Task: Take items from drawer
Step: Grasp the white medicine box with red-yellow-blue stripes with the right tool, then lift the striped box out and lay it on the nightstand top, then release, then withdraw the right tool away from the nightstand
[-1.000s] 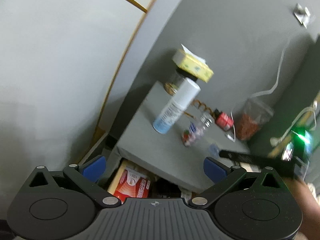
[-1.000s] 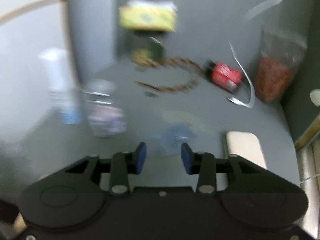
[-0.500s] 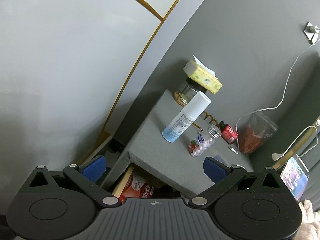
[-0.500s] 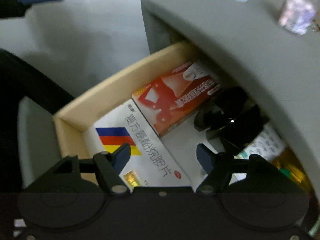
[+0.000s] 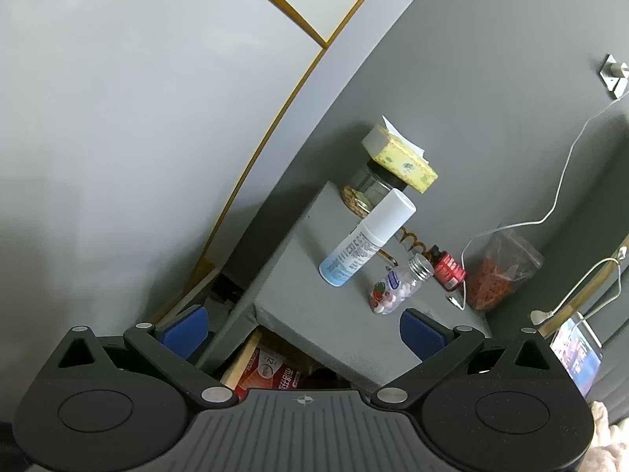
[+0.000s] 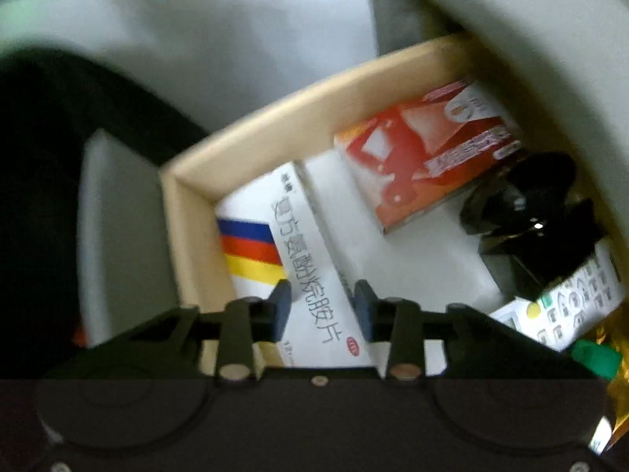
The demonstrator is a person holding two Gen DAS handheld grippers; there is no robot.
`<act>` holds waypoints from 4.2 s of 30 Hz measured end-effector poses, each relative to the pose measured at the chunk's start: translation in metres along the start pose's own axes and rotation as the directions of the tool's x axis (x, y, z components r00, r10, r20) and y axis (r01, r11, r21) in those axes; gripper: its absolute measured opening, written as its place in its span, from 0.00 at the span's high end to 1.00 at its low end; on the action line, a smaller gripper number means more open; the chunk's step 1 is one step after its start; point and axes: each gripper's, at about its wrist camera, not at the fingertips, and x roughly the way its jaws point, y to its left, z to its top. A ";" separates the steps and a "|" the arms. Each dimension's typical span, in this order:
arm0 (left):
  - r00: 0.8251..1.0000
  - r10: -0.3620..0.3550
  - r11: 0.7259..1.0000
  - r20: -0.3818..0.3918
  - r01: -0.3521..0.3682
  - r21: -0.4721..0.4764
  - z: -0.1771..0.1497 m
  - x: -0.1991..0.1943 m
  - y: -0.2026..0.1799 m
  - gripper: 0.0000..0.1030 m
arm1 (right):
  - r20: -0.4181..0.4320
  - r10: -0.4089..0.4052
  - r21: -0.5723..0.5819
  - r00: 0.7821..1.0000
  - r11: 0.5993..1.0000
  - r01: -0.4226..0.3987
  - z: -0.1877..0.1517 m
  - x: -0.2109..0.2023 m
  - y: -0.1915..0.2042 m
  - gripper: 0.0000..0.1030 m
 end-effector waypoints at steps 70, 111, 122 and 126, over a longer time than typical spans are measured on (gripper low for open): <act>1.000 -0.009 1.000 -0.020 0.009 0.020 -0.002 0.005 -0.008 0.00 | 0.163 -0.349 -0.111 0.923 0.923 0.369 0.054 -0.118 -0.079 0.30; 0.998 0.013 0.994 -0.063 -0.006 0.113 -0.013 0.019 -0.026 0.00 | 0.349 -0.243 -0.225 0.905 0.916 0.332 -0.033 -0.157 -0.077 0.56; 0.990 0.078 0.946 -0.115 -0.037 0.322 -0.039 0.014 -0.067 0.00 | 0.618 -0.380 0.519 0.688 0.855 0.005 -0.154 -0.233 0.031 0.17; 0.985 0.117 0.910 -0.126 -0.056 0.410 -0.051 0.005 -0.107 0.00 | 0.515 -0.462 0.653 0.722 0.757 0.018 -0.195 -0.227 0.052 0.17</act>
